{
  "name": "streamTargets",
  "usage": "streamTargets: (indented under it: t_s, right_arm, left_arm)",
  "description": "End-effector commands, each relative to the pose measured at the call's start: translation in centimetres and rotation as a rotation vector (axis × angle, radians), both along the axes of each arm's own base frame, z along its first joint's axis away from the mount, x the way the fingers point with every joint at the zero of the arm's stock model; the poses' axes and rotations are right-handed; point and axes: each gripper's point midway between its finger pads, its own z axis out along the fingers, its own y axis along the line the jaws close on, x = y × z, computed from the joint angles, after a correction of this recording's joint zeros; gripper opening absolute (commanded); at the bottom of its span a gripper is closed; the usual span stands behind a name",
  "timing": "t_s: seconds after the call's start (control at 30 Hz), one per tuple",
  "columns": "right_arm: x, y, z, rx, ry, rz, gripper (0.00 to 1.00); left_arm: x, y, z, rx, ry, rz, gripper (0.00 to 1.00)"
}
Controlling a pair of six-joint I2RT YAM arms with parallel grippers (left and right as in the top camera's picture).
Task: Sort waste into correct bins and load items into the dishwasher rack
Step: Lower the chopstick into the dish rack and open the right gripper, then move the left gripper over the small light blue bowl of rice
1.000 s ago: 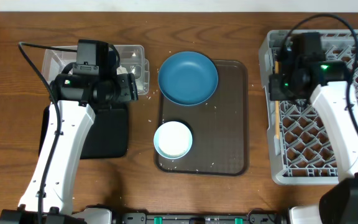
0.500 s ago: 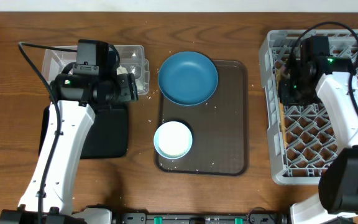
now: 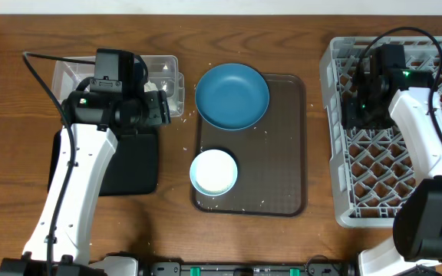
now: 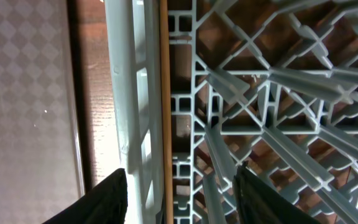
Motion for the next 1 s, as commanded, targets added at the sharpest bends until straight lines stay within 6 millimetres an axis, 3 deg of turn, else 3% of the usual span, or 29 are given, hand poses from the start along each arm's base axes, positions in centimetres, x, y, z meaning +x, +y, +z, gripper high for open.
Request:
streamTargets:
  t_s: [0.0, 0.17, 0.23, 0.53, 0.77, 0.87, 0.97]
  right_arm:
    - [0.5, 0.0, 0.0, 0.005, -0.018, -0.009, 0.57]
    - [2.9, 0.5, 0.9, 0.016, -0.122, -0.027, 0.61]
    - [4.3, 1.8, 1.7, 0.043, -0.185, -0.001, 0.64]
    - [9.9, 11.3, 5.6, 0.175, -0.481, 0.212, 0.74]
    - [9.9, 15.6, 6.2, 0.183, -0.525, 0.266, 0.75]
    - [9.5, 16.2, 6.0, 0.184, -0.510, 0.279, 0.75]
    - [9.1, 15.4, 5.4, 0.156, -0.482, 0.245, 0.75]
  left_arm:
    - [0.0, 0.2, -0.1, 0.015, 0.005, 0.001, 0.71]
    - [0.0, 0.2, -0.1, 0.015, 0.006, 0.001, 0.71]
    - [0.0, 0.2, -0.1, 0.015, 0.006, 0.001, 0.71]
    - [0.0, 0.2, -0.1, 0.014, 0.006, 0.001, 0.71]
    - [-0.3, 0.3, -0.3, 0.016, 0.018, 0.001, 0.71]
    - [-0.5, 0.2, -0.4, 0.015, 0.028, -0.002, 0.71]
    - [-0.9, -0.8, -0.5, 0.004, 0.041, -0.030, 0.71]
